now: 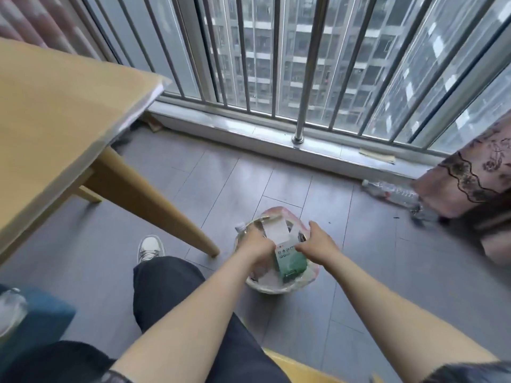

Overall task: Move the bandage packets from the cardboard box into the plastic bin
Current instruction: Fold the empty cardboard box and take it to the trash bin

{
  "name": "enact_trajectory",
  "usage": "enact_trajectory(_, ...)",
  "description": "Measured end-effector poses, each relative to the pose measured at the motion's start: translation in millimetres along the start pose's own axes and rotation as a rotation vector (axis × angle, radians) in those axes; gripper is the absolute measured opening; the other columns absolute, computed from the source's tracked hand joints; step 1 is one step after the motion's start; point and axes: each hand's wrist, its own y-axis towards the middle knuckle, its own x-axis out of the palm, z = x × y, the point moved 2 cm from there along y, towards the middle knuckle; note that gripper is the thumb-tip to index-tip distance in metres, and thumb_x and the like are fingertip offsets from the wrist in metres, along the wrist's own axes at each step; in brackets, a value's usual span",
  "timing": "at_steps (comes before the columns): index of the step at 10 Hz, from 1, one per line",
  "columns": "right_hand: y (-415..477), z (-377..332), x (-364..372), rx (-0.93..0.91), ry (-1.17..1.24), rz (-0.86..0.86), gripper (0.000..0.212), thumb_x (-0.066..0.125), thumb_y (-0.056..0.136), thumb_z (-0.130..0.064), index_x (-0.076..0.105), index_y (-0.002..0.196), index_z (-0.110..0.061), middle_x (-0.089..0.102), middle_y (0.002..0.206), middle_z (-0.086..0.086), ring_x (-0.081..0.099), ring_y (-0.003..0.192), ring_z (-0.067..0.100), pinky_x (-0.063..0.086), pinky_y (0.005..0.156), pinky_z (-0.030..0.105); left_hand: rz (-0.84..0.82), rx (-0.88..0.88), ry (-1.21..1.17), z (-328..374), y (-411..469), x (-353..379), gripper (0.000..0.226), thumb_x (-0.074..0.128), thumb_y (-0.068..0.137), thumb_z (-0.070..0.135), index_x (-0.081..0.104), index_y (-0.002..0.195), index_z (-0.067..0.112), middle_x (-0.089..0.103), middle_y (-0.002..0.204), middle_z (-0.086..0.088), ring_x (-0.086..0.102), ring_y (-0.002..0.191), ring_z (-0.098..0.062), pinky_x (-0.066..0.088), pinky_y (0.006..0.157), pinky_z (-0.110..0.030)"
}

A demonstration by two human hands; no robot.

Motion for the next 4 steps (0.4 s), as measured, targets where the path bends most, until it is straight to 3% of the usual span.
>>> enact_trajectory(1,6,5,4,-0.006,0.018,0.024,0.058,0.055,0.085,-0.012,0.039,0.141,-0.014,0.056,0.131,0.011,0.054,0.117,0.030,0.042,0.090,0.030,0.096,0.107,0.180,7,-19,-15,0.043,0.056,0.082,0.018,0.055,0.124,0.023,0.063,0.121,-0.001,0.060,0.109,-0.025,0.050,0.089,-0.032)
enact_trajectory(2,9,-7,2,-0.045,0.027,0.032,0.051,0.055,0.086,-0.012,0.047,0.137,-0.012,0.058,0.126,0.011,0.058,0.110,0.028,0.043,0.086,0.028,0.204,0.185,0.125,16,-34,-39,0.027,0.050,0.086,0.012,0.069,0.101,0.024,0.069,0.110,0.003,0.061,0.105,-0.017,0.050,0.091,-0.031)
enact_trajectory(3,14,-24,4,-0.121,0.093,0.039,0.040,0.055,0.085,-0.009,0.058,0.124,-0.013,0.064,0.115,0.008,0.060,0.088,0.023,0.047,0.070,0.028,0.282,0.301,0.098,23,-58,-65,0.027,0.050,0.089,0.011,0.071,0.093,0.027,0.071,0.102,0.007,0.062,0.099,-0.012,0.048,0.090,-0.027)
enact_trajectory(4,0,-58,0,-0.314,0.142,0.092,0.027,0.056,0.083,-0.005,0.067,0.105,-0.017,0.070,0.101,0.003,0.065,0.089,0.017,0.045,0.070,0.024,0.340,0.411,-0.065,22,-96,-89,0.030,0.048,0.091,0.009,0.070,0.091,0.029,0.072,0.093,0.011,0.066,0.090,-0.009,0.053,0.086,-0.031)
